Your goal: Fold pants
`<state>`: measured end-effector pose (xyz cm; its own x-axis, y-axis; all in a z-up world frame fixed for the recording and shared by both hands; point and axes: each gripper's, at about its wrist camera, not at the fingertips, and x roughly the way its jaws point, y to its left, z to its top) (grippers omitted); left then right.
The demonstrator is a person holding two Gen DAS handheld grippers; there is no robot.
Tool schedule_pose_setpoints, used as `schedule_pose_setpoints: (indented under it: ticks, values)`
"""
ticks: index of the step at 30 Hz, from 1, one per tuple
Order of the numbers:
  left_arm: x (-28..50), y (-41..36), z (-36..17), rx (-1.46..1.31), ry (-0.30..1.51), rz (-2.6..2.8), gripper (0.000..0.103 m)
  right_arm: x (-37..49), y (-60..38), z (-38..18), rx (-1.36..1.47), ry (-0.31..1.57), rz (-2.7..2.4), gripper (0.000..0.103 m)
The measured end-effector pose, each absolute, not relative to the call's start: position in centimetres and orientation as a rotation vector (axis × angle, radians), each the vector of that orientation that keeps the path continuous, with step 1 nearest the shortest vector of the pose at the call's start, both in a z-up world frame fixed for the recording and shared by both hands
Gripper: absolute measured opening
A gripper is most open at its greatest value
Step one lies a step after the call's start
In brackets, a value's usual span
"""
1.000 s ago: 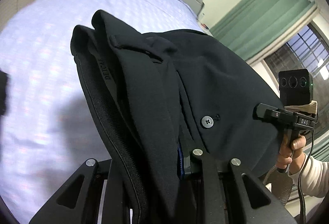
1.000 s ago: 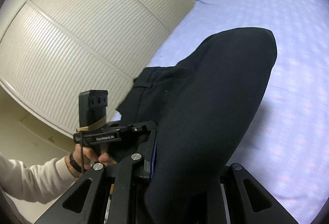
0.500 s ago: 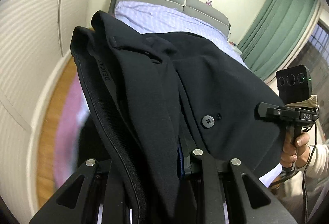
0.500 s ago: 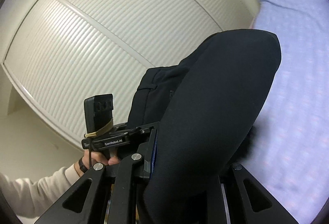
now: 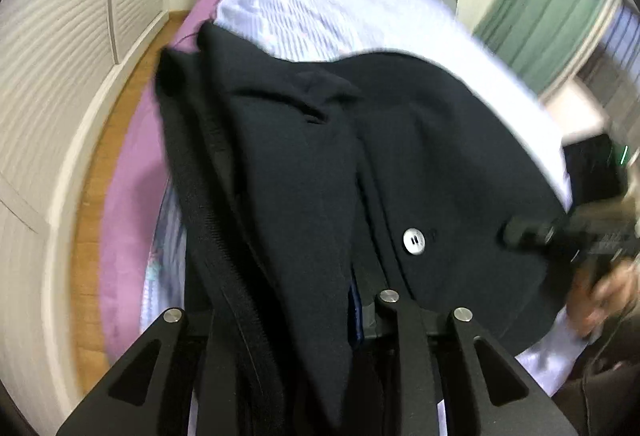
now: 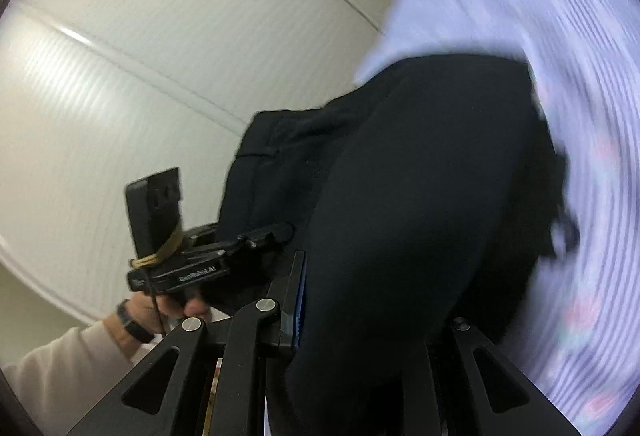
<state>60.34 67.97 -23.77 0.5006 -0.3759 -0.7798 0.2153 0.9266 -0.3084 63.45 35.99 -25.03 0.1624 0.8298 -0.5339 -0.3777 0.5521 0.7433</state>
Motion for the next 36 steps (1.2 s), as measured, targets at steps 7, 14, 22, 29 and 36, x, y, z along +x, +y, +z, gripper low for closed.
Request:
schedule_pose_setpoints:
  ticks: [7, 14, 22, 29, 36]
  values:
    - [60.3, 67.5, -22.8, -0.034, 1.044, -0.333, 0.044, 59.8, 35.9, -26.2, 0.495, 1.074, 0.872, 0.033]
    - [56.8, 69.1, -21.9, 0.041, 1.045, -0.194, 0.066, 59.4, 34.0, -24.1, 0.226, 1.080, 0.802, 0.067]
    - [53.1, 66.9, -16.4, 0.046, 0.863, -0.003, 0.066, 59.1, 31.8, -21.0, 0.041, 1.023, 0.647, 0.077]
    - [45.7, 57.3, -8.1, 0.033, 0.712, 0.194, 0.088, 55.6, 24.1, -13.4, 0.018, 0.902, 0.673, 0.077]
    - [40.9, 40.5, -6.0, -0.017, 0.653, 0.269, 0.094, 52.3, 12.4, -7.9, -0.009, 0.773, 0.664, 0.080]
